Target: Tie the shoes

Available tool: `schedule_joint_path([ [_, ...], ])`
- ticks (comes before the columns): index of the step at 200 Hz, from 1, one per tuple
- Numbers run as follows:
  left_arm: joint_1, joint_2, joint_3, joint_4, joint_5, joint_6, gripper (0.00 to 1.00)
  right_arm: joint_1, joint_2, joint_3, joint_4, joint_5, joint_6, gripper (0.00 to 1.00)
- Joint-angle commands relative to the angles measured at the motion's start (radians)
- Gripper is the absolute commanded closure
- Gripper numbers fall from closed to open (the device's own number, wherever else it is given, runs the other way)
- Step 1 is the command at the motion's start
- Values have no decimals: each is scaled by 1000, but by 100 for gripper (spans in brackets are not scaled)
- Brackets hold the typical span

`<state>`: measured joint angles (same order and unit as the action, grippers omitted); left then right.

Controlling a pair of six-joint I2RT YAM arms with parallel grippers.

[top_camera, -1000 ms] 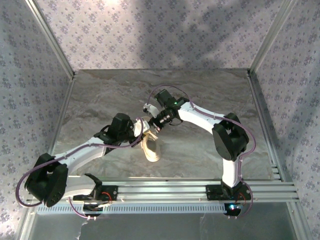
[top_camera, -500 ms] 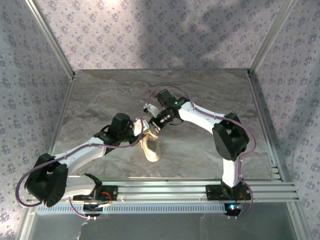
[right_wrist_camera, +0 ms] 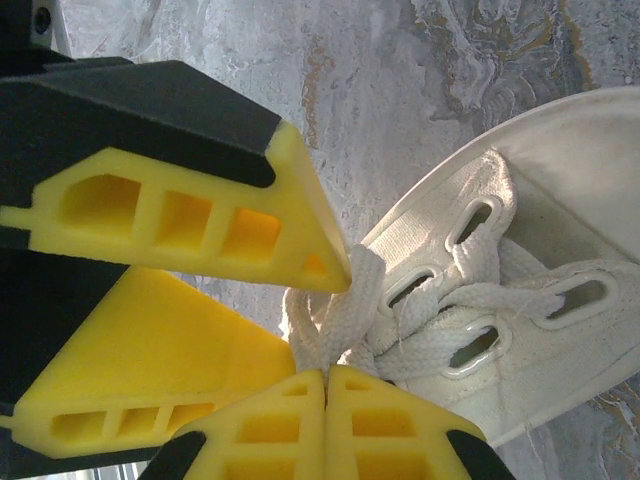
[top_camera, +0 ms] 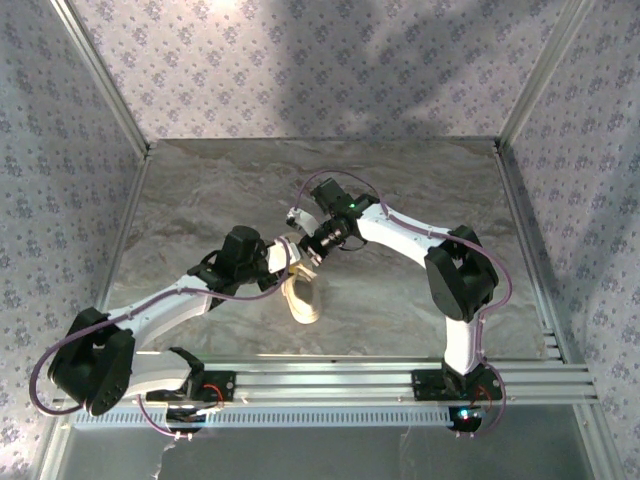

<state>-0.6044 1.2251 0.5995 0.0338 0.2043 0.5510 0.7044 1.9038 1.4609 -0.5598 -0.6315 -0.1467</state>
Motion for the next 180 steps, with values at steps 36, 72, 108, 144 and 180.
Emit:
schedule_joint_path([
  [36,1,24,20,28,10,65,58,-9,-18,28,-70,-58,-40,100],
  [72,17,45,35,37,30,70,57,-8,-15,35,-88,-67,-54,100],
  [108,35,53,45,48,62,65,56,-9,-15,38,-88,-71,-57,100],
  [144,46,50,42,50,106,66,56,-11,-15,42,-88,-69,-56,100],
  [180,54,52,43,33,156,73,52,-17,-17,43,-83,-71,-55,100],
])
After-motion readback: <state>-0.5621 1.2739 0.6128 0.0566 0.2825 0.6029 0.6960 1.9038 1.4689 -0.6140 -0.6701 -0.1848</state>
